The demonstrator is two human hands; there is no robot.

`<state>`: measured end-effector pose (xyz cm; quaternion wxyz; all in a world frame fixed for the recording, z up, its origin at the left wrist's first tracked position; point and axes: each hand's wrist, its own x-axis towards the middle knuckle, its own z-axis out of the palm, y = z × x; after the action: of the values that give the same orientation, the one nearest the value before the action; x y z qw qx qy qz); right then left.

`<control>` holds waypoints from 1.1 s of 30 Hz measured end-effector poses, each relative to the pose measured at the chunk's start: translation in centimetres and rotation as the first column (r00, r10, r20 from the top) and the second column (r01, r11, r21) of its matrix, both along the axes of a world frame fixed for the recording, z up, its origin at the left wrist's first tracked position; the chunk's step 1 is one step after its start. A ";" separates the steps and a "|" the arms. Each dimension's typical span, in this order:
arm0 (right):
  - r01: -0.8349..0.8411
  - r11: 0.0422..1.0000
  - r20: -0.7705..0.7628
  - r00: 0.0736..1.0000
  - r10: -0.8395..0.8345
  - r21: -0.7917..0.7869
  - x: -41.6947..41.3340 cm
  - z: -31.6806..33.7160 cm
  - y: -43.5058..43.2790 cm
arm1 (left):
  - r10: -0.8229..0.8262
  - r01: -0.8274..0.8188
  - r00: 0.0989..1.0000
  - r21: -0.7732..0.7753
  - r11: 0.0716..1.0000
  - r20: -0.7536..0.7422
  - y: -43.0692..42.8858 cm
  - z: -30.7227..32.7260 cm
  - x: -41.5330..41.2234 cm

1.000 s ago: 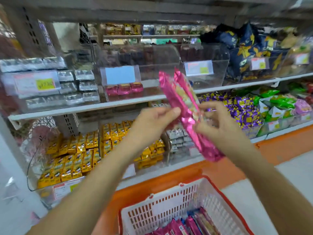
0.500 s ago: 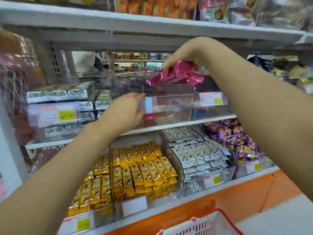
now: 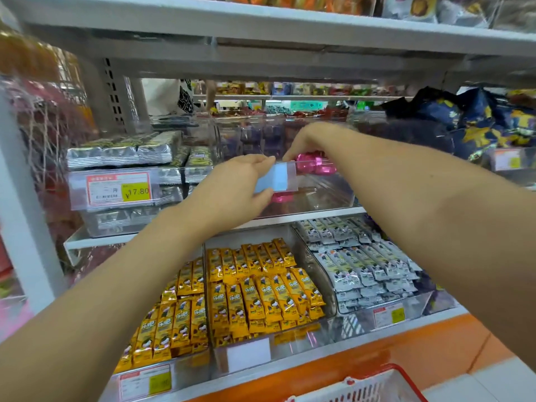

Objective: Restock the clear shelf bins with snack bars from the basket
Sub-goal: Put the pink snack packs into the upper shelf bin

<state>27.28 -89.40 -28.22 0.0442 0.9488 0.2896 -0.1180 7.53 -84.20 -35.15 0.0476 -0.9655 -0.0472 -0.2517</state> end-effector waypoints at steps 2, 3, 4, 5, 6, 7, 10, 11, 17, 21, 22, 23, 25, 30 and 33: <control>0.015 0.997 -0.032 0.999 -0.018 -0.076 0.0 -0.8 0.3 | -0.003 0.003 1.000 0.006 1.000 -0.001 0.0 -0.1 0.0; 0.010 0.993 -0.049 0.999 -0.016 -0.114 -0.1 -1.0 0.2 | -0.003 0.003 1.000 0.012 1.000 0.000 0.0 -0.2 0.1; 0.018 0.992 -0.085 0.996 -0.029 -0.124 -0.1 -1.1 0.1 | -0.002 0.002 1.000 0.019 1.000 0.002 0.0 -0.2 0.2; 0.021 0.993 -0.129 0.991 -0.036 -0.115 0.2 -1.2 0.3 | -0.002 0.001 1.000 0.023 1.000 0.004 0.1 -0.2 0.2; 0.014 0.996 -0.174 0.984 -0.029 -0.090 0.5 -1.3 0.4 | 0.001 -0.001 1.000 0.024 1.000 0.005 0.1 -0.2 0.2; -0.016 0.998 -0.197 0.980 0.003 -0.062 0.7 -1.5 0.3 | 0.002 -0.003 1.000 0.023 1.000 0.008 0.0 -0.2 0.2; -0.049 0.998 -0.229 0.973 0.038 -0.042 1.0 -1.8 0.5 | 0.006 -0.006 1.000 0.028 1.000 -0.001 -0.1 -0.2 0.2; -0.039 0.999 -0.237 0.971 0.030 -0.030 0.6 -1.7 0.2 | 0.011 -0.011 1.000 0.030 0.999 -0.007 -0.2 -0.1 0.2; -0.051 0.998 -0.216 0.975 0.060 0.047 -0.8 -1.4 -1.8 | 0.051 -0.049 0.998 0.048 0.998 -0.042 -0.8 -0.3 0.1; -0.027 0.999 -0.276 0.960 0.037 0.042 -0.3 -1.2 -2.3 | 0.066 -0.063 0.996 0.059 0.996 -0.059 -0.9 -0.8 0.0; -0.020 0.999 -0.280 0.959 0.032 0.046 -0.2 -1.2 -2.5 | 0.069 -0.065 0.996 0.058 0.996 -0.062 -1.0 -0.9 0.0; -0.026 0.998 -0.270 0.962 0.041 0.060 -0.4 -1.1 -2.7 | 0.071 -0.067 0.995 0.059 0.996 -0.064 -1.0 -0.9 0.0; -0.061 0.991 -0.235 0.968 0.089 0.122 -0.7 -1.1 -3.1 | 0.080 -0.075 0.994 0.061 0.995 -0.077 -1.1 -0.9 0.0; -0.258 0.876 0.184 0.963 0.198 0.407 -1.5 -0.5 -4.7 | 0.037 -0.038 0.999 -0.074 0.997 -0.011 -2.4 -1.6 -0.8; -0.409 0.720 0.436 0.885 0.163 0.561 -4.4 -0.5 -7.6 | -0.065 0.117 0.965 -0.198 0.973 0.254 -4.7 -3.8 -2.4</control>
<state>22.87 -97.00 -28.77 -0.2112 0.8538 0.4446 0.1698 5.16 -88.93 -38.99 -0.0731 -0.9276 -0.0345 -0.3648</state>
